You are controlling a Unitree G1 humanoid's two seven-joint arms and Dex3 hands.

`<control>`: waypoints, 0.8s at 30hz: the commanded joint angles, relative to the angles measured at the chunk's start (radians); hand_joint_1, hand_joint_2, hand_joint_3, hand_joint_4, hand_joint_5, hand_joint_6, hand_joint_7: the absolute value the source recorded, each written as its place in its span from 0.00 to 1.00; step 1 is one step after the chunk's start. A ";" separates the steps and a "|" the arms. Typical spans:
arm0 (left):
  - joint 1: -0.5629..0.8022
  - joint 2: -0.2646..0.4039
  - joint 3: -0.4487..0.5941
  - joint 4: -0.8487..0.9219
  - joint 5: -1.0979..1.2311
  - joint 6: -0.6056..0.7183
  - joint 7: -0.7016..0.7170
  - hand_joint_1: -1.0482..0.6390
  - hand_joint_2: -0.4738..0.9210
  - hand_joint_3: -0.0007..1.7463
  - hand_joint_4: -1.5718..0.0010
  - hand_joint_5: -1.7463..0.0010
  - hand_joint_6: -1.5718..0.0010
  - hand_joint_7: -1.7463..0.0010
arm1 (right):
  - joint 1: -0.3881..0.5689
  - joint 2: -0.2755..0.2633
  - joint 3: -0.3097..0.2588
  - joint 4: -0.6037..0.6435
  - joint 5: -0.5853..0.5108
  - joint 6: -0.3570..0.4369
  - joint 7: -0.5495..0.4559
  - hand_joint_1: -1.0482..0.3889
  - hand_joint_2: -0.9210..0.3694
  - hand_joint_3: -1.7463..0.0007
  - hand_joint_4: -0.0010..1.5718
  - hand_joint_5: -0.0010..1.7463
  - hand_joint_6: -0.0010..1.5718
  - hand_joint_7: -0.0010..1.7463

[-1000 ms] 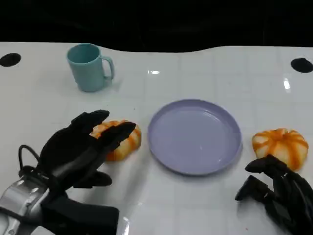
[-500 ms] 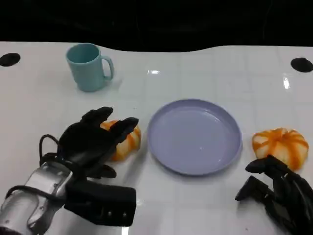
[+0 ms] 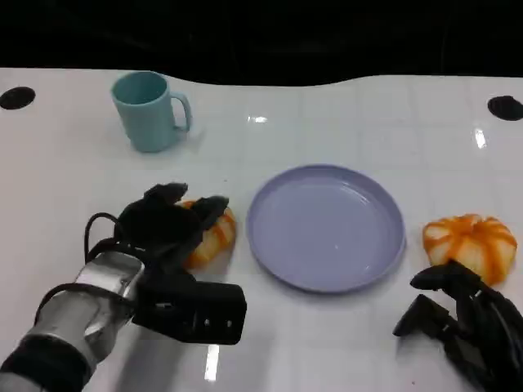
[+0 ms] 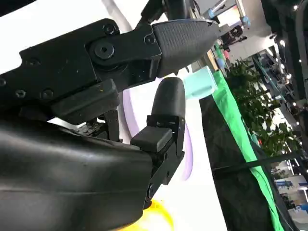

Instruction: Grasp the bread from the table and place it into the plate.

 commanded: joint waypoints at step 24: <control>-0.259 -0.095 -0.087 0.459 -0.139 -0.058 -0.037 0.42 0.95 0.01 0.83 0.92 0.82 0.97 | 0.037 -0.008 0.001 -0.062 0.007 0.016 -0.010 0.35 0.00 0.88 0.42 0.86 0.40 0.66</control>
